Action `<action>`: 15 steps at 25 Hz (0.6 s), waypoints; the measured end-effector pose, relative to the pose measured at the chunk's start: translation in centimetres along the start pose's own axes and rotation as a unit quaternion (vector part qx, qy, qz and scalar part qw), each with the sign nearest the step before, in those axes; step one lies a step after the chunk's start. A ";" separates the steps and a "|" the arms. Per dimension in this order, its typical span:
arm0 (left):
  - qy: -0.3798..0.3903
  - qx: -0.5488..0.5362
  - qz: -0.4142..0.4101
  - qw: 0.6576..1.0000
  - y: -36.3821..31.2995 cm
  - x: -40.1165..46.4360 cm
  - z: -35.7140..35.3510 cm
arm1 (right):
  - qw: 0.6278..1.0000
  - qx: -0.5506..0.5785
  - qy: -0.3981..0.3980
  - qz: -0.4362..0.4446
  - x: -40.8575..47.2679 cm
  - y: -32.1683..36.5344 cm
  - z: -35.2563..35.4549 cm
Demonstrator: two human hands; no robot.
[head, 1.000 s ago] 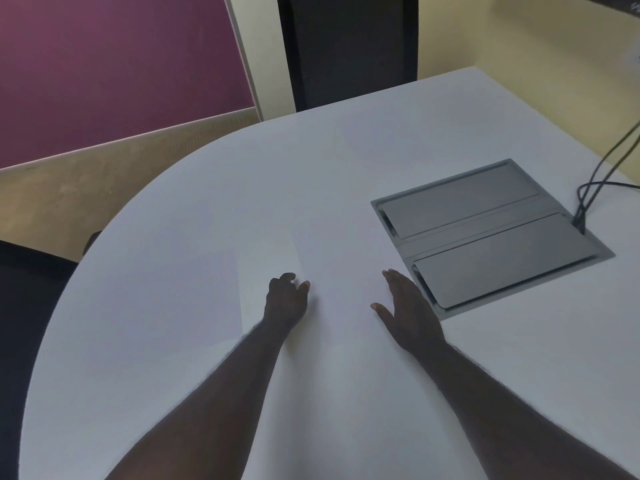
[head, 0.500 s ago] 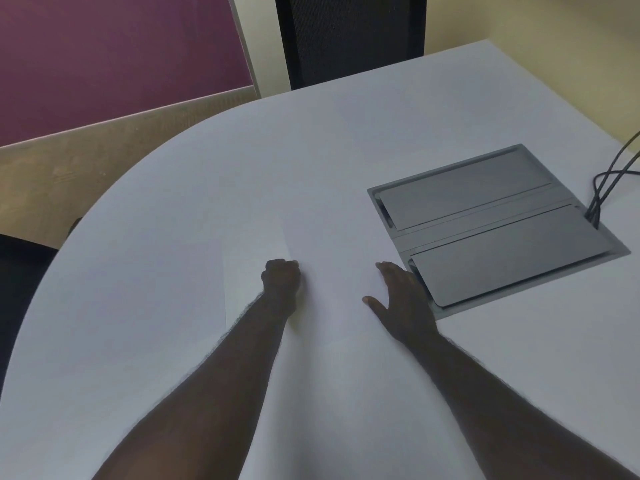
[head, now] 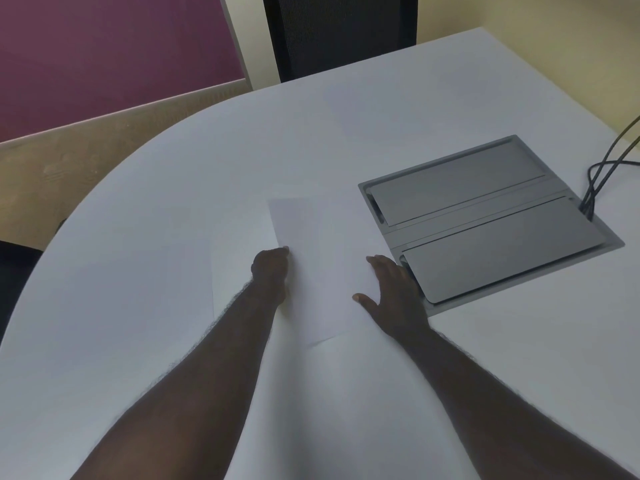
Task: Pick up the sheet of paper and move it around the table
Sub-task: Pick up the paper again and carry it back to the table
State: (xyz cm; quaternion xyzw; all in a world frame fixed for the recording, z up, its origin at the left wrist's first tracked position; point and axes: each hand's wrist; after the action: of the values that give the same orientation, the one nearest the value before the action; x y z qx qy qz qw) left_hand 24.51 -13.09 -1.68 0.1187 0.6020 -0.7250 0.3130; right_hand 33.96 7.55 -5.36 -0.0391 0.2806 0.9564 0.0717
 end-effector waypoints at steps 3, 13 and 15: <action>-0.021 0.059 -0.061 0.996 0.5 0.1 0.2 | 1.000 0.002 0.003 0.001 0.1 0.1 -0.1; 0.027 -0.023 -0.219 0.975 3.4 -2.1 4.6 | 0.975 0.144 -0.054 -0.162 4.3 0.4 3.1; 0.065 -0.045 -0.215 0.973 3.8 -2.7 5.7 | 0.965 0.187 0.042 -0.181 5.4 1.0 4.1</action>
State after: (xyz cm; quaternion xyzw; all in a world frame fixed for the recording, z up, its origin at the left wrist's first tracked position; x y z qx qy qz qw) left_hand 29.99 -17.99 -1.80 0.0191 0.6646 -0.7381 0.1145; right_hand 28.35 9.60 -2.03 -0.1150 0.4454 0.8553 0.2383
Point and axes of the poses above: each hand's wrist, its own x-axis towards the middle knuckle, its own z-axis out of the back of the hand, y = z × x, and after that the axes turned 7 degrees about -z, right-handed
